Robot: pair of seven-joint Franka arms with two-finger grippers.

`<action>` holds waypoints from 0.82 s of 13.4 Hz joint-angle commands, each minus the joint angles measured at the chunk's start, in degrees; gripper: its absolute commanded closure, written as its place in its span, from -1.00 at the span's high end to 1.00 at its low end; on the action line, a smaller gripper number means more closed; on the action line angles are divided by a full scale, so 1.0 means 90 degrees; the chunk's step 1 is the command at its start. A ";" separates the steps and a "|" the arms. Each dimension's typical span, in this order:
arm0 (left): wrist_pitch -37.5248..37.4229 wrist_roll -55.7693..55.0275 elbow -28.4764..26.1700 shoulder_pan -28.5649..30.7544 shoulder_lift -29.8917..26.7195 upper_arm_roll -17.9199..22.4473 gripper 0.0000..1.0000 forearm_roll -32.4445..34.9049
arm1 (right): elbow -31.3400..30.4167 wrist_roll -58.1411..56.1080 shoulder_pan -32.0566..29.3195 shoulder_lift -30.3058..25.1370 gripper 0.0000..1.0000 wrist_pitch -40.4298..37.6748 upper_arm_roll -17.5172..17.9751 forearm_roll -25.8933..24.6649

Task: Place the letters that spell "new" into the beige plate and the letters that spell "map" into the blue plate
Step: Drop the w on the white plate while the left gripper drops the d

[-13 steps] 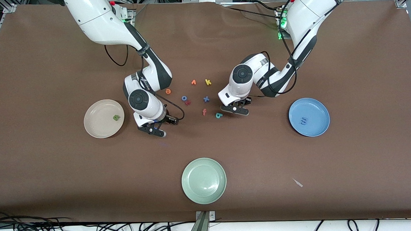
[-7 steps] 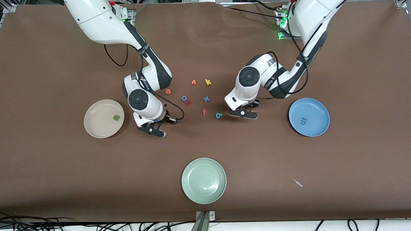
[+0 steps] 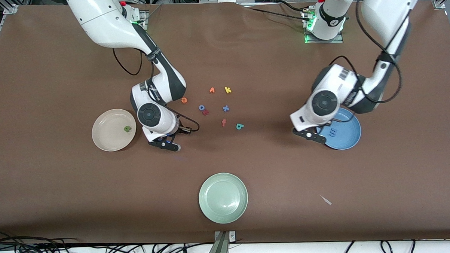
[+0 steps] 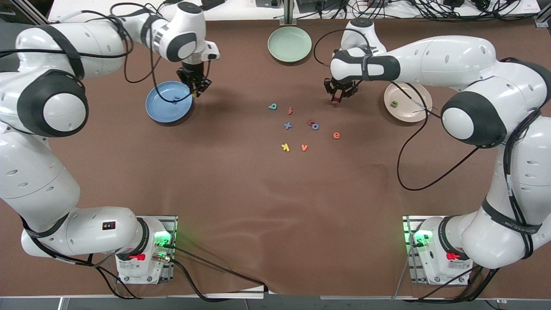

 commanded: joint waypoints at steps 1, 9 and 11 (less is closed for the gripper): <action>-0.0126 0.1041 -0.0123 0.0658 -0.0062 -0.0087 -0.98 0.0033 | -0.0066 -0.0640 -0.0043 -0.0301 -1.00 -0.0601 -0.0226 0.0057; 0.0848 0.1962 -0.0796 0.1598 0.0094 -0.0078 -0.92 0.0141 | -0.1421 -0.2145 -0.0044 -0.1267 -1.00 -0.0700 -0.1193 0.0037; 0.1191 0.1962 -0.1001 0.1724 0.0143 -0.0078 -0.89 0.0141 | -0.1512 -0.2214 -0.0044 -0.1327 -1.00 -0.0777 -0.1311 0.0056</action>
